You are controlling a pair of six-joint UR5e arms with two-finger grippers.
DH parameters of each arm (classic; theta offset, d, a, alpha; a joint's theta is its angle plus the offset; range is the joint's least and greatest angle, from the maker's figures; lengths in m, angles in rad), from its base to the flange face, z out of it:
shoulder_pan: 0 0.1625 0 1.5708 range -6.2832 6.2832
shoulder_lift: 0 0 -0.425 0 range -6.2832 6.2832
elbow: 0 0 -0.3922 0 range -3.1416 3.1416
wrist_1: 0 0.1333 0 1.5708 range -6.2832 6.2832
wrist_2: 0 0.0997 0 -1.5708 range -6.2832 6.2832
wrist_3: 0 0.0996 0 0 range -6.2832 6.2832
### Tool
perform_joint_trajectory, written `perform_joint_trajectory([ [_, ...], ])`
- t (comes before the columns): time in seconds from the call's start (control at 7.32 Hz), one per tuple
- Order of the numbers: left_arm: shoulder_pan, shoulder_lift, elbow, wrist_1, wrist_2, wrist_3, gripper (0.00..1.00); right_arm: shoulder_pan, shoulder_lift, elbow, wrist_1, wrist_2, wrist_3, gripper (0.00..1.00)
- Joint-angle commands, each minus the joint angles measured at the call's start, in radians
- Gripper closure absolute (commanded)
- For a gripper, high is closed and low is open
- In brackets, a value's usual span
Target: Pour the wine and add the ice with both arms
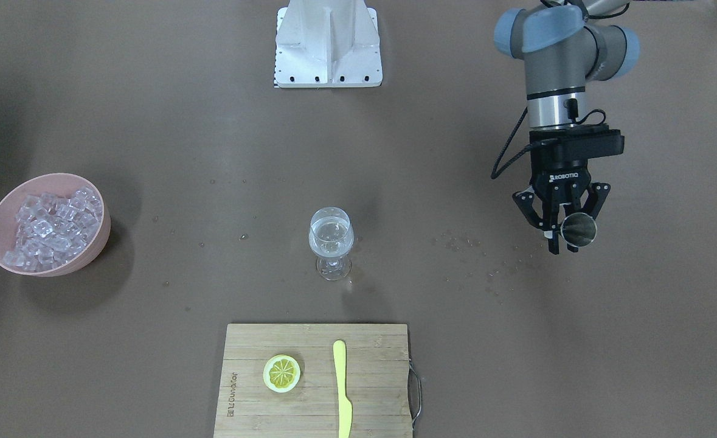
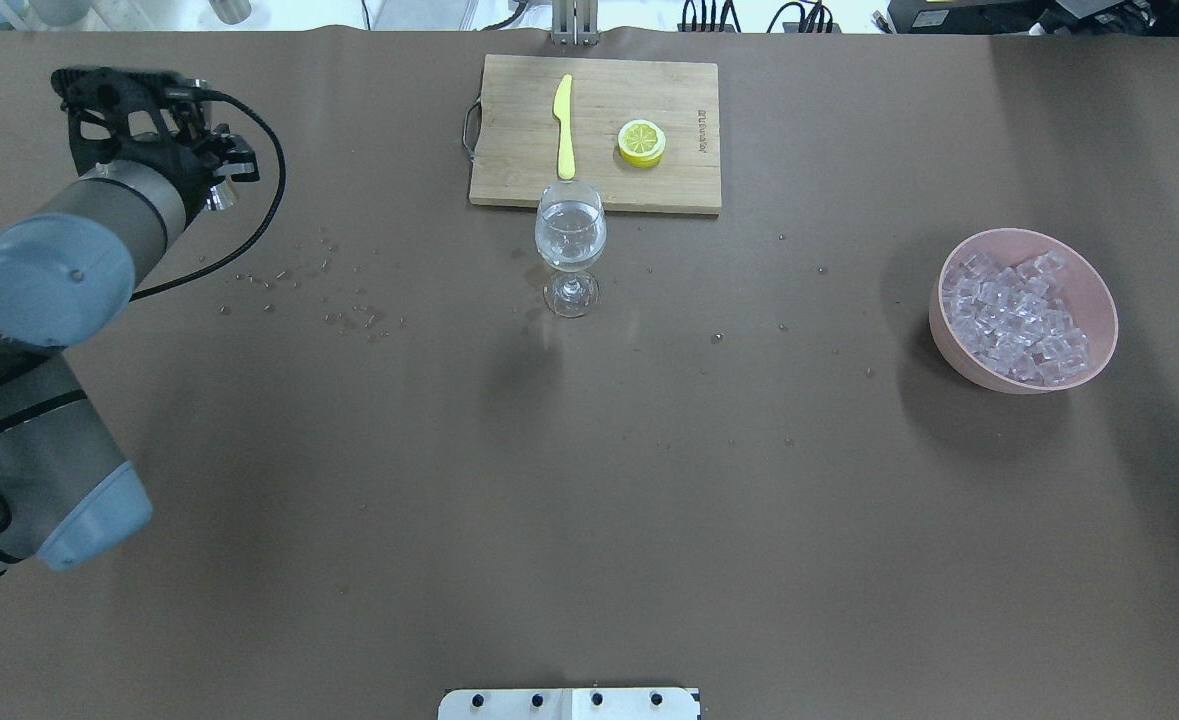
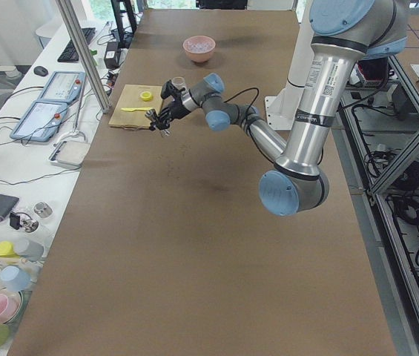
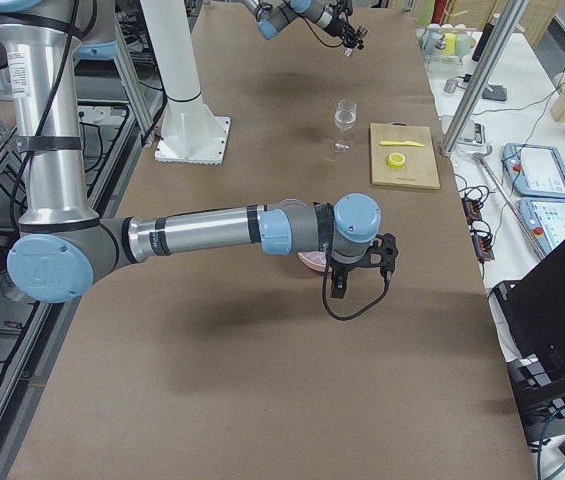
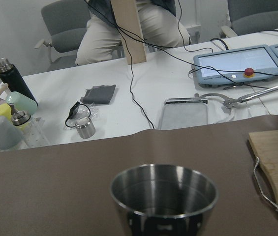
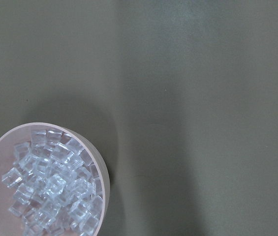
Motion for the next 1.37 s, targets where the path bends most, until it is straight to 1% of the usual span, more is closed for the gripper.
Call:
perform_joint_trajectory([
  [0.0,0.0,0.113,0.13,-0.301,0.102,-0.045,1.0,-0.009,-0.001,0.021,0.0,-0.024,0.004,0.0],
  [0.14,0.001,0.119,0.205,-0.378,0.146,-0.079,1.0,-0.02,-0.002,0.039,-0.001,-0.054,0.005,0.0],
  [0.27,0.001,0.124,0.274,-0.453,0.163,-0.079,1.0,-0.031,-0.002,0.05,-0.001,-0.074,0.007,0.0],
  [0.41,0.001,0.139,0.338,-0.541,0.195,-0.078,1.0,-0.061,-0.004,0.088,-0.003,-0.117,0.007,0.0],
  [0.55,0.001,0.159,0.36,-0.588,0.197,-0.078,1.0,-0.11,-0.002,0.131,-0.004,-0.172,0.024,0.0],
  [0.68,0.001,0.181,0.36,-0.597,0.197,-0.078,1.0,-0.186,0.001,0.185,-0.004,-0.212,0.066,0.0],
  [0.82,0.001,0.185,0.36,-0.6,0.198,-0.078,1.0,-0.268,0.007,0.244,-0.004,-0.273,0.131,0.0],
  [0.96,0.001,0.185,0.365,-0.6,0.225,-0.079,1.0,-0.319,0.013,0.271,-0.004,-0.303,0.18,0.0],
  [1.23,0.011,0.179,0.461,-0.644,0.323,-0.128,1.0,-0.336,0.013,0.277,-0.003,-0.304,0.209,0.0],
])
